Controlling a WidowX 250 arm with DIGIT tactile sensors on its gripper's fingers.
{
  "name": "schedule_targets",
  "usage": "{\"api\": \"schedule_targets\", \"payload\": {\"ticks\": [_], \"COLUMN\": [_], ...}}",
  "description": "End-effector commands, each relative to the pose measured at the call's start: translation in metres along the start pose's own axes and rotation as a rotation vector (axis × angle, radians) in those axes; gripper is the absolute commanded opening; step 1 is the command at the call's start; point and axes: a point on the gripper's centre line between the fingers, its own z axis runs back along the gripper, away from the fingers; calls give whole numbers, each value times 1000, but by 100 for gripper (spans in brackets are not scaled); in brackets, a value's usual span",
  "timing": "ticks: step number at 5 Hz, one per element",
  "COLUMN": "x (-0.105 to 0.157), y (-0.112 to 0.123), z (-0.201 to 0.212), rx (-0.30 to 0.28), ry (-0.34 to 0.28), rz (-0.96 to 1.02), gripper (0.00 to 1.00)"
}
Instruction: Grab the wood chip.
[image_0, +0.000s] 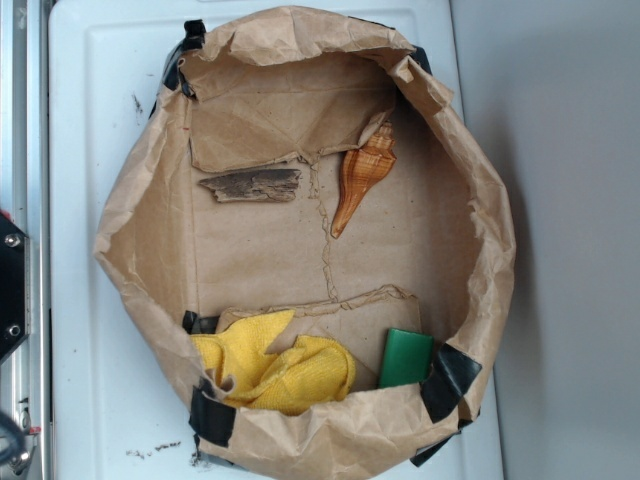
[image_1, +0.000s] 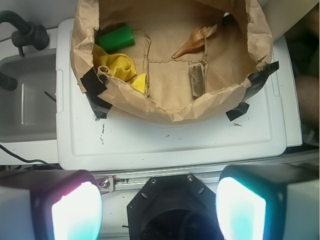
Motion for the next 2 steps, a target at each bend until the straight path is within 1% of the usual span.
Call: {"api": "schedule_targets", "payload": {"ticks": [1,2], "x": [0,48], "y": [0,11], "z": [0,-20], "rx": [0,-5], "ry": [0,46], "rz": [0,61], "gripper": [100,100]}}
